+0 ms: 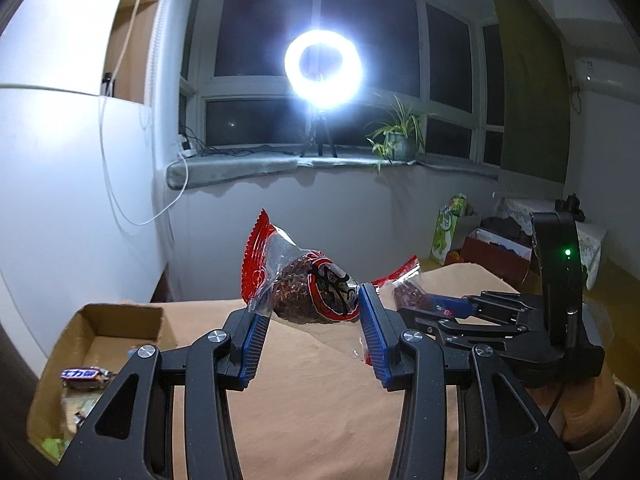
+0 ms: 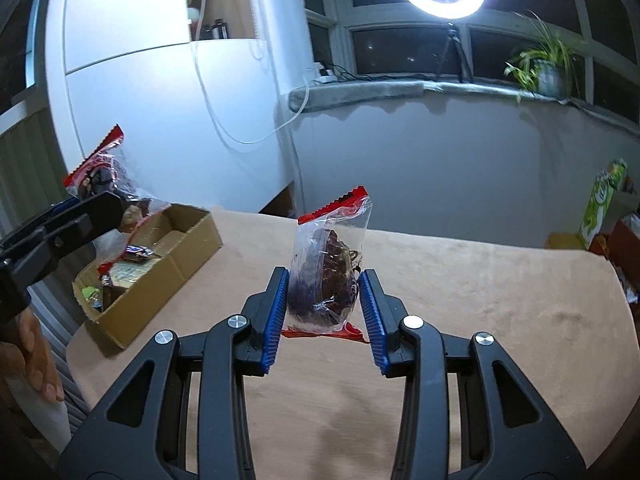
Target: Organize snacks
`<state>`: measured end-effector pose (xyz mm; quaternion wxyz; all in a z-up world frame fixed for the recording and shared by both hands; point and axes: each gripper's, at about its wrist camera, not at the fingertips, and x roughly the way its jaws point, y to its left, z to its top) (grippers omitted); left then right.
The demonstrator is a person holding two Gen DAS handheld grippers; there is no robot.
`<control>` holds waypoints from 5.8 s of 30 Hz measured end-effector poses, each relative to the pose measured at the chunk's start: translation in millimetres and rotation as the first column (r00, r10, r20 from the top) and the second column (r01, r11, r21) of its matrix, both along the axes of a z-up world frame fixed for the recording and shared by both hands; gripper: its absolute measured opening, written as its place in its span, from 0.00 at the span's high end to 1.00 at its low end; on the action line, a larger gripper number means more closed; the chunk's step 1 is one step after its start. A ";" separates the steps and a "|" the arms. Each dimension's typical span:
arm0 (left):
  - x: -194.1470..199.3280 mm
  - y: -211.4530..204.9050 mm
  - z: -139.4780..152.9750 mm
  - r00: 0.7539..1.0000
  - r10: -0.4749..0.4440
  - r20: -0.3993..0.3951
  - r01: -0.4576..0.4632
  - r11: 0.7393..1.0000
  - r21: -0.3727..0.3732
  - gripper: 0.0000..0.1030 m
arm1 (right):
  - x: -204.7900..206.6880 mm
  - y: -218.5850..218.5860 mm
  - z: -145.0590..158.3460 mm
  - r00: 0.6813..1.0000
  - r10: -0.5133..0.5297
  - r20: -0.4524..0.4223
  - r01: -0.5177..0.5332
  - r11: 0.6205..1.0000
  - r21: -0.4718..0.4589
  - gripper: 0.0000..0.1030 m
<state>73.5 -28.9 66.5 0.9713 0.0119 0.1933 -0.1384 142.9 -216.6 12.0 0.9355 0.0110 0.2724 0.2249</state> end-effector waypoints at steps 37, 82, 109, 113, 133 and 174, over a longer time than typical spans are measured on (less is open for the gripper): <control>-34.2 203.4 -52.8 0.908 0.391 -0.149 -0.404 0.912 -0.072 0.57 | 18.0 277.2 -15.5 0.896 0.444 -0.024 -0.443 0.888 -0.123 0.56; -37.0 68.2 -66.7 0.939 0.296 -0.174 -0.290 0.955 0.057 0.00 | -66.4 43.5 -39.2 0.977 -0.206 0.062 0.212 0.972 -0.107 0.00; -52.6 17.8 -60.8 0.962 0.229 -0.150 -0.224 0.973 0.050 0.00 | -86.9 3.6 -36.9 0.960 -0.268 0.078 0.274 0.959 -0.078 0.00; -54.1 18.1 -59.4 0.962 0.231 -0.145 -0.226 0.973 0.049 0.00 | -88.2 4.6 -36.6 0.961 -0.265 0.079 0.271 0.959 -0.079 0.00; -52.2 12.7 -62.5 0.957 0.253 -0.144 -0.242 0.966 0.089 0.00 | -86.7 4.6 -34.3 0.961 -0.265 0.074 0.270 0.959 -0.082 0.00; -48.3 26.2 -69.8 0.940 0.305 -0.154 -0.297 0.952 0.073 0.00 | -78.4 1.0 -47.4 0.966 -0.253 0.050 0.257 0.961 -0.104 0.00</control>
